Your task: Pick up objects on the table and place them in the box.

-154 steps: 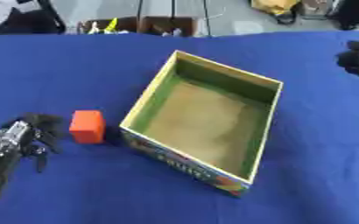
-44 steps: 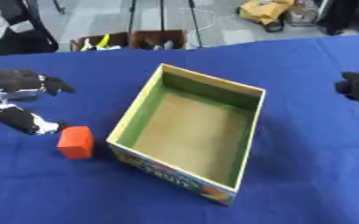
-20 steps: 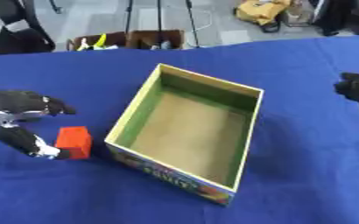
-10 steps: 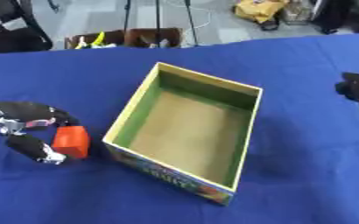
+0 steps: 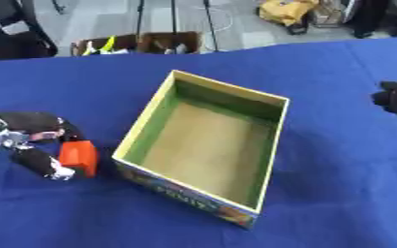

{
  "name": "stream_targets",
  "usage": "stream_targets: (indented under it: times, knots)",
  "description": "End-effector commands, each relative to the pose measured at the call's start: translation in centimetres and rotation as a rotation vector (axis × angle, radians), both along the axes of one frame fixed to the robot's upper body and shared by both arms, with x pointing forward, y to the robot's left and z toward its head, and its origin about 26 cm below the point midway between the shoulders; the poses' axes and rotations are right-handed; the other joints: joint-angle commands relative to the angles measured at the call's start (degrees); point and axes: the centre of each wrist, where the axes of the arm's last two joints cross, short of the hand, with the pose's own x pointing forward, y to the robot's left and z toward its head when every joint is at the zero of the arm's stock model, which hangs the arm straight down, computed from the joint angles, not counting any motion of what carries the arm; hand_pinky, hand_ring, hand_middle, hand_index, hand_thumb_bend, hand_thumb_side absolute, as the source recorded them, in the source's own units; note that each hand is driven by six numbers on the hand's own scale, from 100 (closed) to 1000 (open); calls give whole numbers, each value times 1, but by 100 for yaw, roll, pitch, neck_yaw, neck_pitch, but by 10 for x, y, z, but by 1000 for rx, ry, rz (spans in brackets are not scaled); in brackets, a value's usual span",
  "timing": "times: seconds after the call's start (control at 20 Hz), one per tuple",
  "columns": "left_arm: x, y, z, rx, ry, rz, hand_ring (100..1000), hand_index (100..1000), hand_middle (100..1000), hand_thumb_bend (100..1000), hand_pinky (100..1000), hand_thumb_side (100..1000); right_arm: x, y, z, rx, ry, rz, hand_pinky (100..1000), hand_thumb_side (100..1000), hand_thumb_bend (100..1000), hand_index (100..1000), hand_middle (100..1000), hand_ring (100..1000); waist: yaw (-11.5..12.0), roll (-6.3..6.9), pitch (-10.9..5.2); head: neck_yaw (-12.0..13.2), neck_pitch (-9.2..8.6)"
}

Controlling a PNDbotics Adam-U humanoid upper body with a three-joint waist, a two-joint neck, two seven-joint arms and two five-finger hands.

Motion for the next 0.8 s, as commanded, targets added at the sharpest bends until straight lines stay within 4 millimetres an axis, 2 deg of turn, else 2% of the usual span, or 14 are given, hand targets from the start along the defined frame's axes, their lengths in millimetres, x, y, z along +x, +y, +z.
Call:
stream_targets:
  times: [0.05,0.15,0.3,0.5,0.8]
  knots:
    - [-4,3,21,108,34,-68,631,769,548,314,419,682,-1,-3,6,-23,-19,-11,839,1000,461,850,696,773,7,-5,-107,-2,-49]
    - [-5,2,24,102,23,-62,604,745,517,247,387,627,-1,-3,6,-23,-20,-14,839,1000,462,850,696,773,6,0,-110,-4,-48]
    - [-7,1,29,93,7,-50,551,683,461,100,317,511,-1,-4,6,-22,-20,-17,839,1000,462,850,696,773,7,5,-114,-8,-46]
    - [-12,-1,42,37,-58,-25,516,629,421,100,264,468,-1,-4,6,-22,-20,-19,839,1000,462,850,696,773,15,10,-128,-21,-41]
    - [-21,-4,69,-28,-180,-13,498,593,390,100,230,466,-1,-4,5,-19,-19,-24,839,1000,465,850,695,773,41,28,-179,-27,-21]
